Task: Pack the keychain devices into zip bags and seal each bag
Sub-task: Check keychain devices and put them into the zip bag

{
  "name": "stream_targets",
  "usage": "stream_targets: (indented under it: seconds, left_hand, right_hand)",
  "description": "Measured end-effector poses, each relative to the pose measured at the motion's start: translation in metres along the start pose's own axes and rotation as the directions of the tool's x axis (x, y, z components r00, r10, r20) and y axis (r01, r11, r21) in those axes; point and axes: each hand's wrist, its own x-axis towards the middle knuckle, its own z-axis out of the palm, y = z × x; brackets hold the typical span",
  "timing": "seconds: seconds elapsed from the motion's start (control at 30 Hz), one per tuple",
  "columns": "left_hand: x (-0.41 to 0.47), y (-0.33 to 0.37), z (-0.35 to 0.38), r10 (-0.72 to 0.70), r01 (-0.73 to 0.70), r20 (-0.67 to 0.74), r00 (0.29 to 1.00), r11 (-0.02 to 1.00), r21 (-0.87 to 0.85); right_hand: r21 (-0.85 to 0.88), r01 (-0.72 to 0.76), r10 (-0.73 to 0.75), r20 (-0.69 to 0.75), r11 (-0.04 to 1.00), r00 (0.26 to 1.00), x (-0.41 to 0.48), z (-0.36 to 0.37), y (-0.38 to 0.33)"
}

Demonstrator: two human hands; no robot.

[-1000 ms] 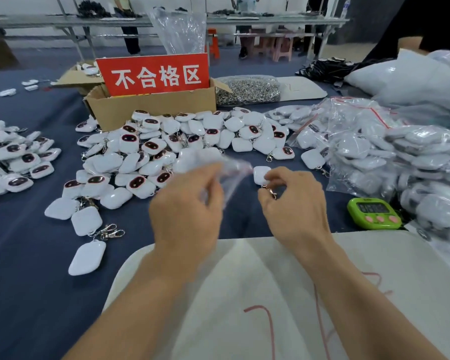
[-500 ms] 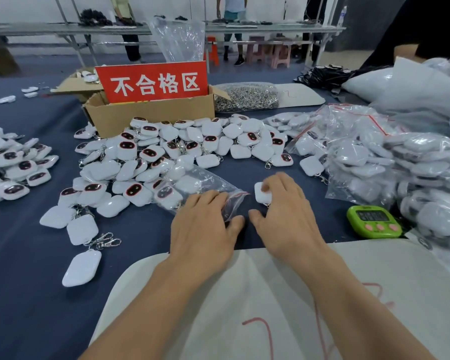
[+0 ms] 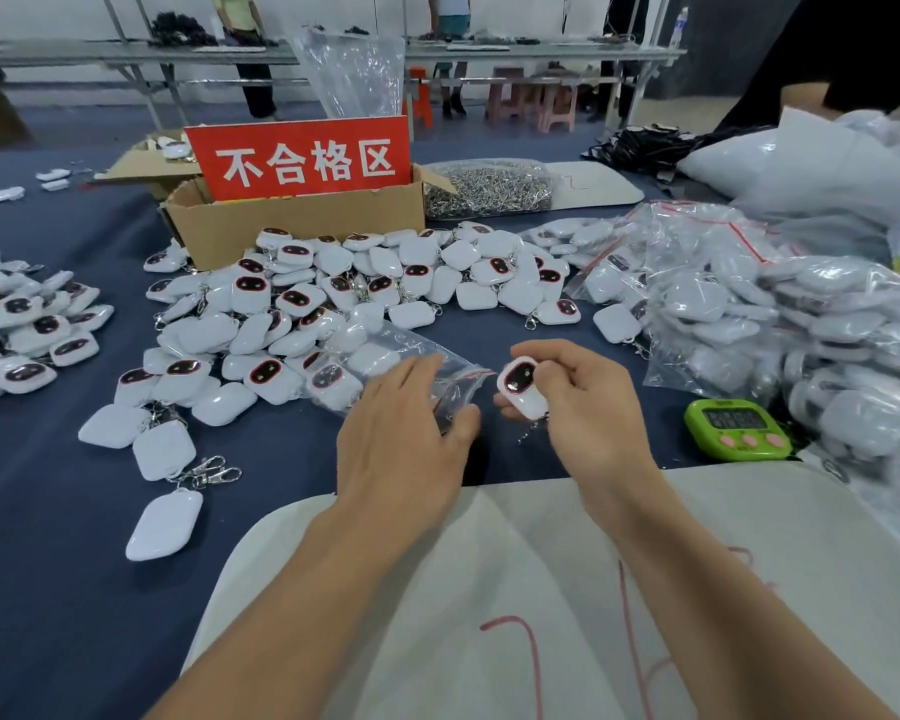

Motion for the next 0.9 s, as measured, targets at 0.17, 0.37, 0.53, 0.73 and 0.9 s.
stream_targets:
  seconds: [0.17, 0.37, 0.53, 0.73, 0.9]
  left_hand:
    - [-0.007, 0.011, -0.012, 0.089, -0.195, -0.281, 0.956, 0.907, -0.375]
    - [0.000, 0.014, -0.009, -0.031, 0.020, -0.005, 1.000, 0.764, -0.645]
    - [0.003, 0.012, -0.012, -0.032, 0.037, 0.021, 0.999, 0.667, -0.744]
    - [0.003, 0.009, -0.011, -0.001, 0.038, 0.049, 0.999, 0.651, -0.758]
    - [0.001, 0.010, -0.012, 0.025, 0.017, 0.046, 0.999, 0.678, -0.735]
  right_hand:
    - [0.252, -0.110, 0.104, 0.036, 0.961, 0.994, -0.005, 0.002, -0.001]
    - [0.389, -0.105, 0.050, 0.148, 0.915, 0.988, -0.015, 0.010, -0.005]
    - [0.277, -0.058, 0.004, 0.193, 0.959, 0.981, -0.018, 0.011, -0.008]
    - [0.201, -0.045, 0.009, 0.173, 0.978, 0.985, -0.016, 0.007, -0.009]
    - [0.174, -0.049, 0.019, 0.170, 0.984, 0.985, -0.018, 0.006, -0.010]
